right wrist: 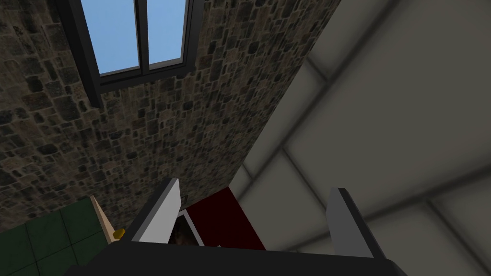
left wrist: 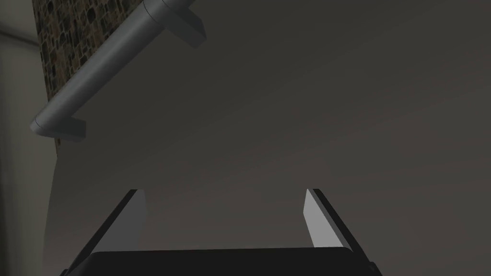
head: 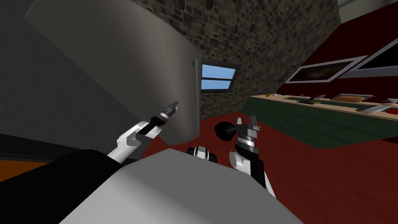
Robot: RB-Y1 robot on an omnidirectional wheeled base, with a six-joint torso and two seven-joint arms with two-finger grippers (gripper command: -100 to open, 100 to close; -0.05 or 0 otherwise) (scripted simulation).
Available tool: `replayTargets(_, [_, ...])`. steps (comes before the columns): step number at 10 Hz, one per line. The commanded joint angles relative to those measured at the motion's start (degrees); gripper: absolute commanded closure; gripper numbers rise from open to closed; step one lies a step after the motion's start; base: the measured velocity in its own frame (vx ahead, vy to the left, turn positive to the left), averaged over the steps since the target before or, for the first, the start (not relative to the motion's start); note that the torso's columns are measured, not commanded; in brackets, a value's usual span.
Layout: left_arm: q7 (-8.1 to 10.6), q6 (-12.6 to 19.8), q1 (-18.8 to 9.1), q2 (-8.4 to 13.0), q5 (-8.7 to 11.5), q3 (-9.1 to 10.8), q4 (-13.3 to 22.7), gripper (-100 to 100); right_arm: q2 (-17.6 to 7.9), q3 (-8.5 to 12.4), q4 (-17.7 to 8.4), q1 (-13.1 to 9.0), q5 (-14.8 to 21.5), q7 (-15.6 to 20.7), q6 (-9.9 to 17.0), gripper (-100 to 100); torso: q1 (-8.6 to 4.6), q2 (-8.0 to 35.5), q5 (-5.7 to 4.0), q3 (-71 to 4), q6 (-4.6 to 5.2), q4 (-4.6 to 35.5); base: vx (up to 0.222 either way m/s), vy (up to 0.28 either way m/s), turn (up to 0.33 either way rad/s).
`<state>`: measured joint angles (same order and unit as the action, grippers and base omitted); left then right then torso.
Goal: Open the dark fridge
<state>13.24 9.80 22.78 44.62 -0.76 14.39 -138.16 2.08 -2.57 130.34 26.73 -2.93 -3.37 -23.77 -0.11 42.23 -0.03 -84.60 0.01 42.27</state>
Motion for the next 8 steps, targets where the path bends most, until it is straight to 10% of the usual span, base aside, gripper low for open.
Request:
replayTargets(1, [1.17,4.1,-0.1,3.5,-0.1,0.78,-0.2,-100,0.0,0.0,0.0,0.0,0.0,0.0,0.0,0,0.08,0.1,0.02,0.0,-0.03,0.0,0.076,-0.031,-0.056])
replayTargets(8, [5.26,14.7,-1.0,14.1,0.5,2.20,0.0,-100,0.0,0.0,0.0,0.0,0.0,0.0,0.0,0,-0.05,-0.9,-0.24,-0.7,0.53,-0.1,0.058,-0.040,-0.057])
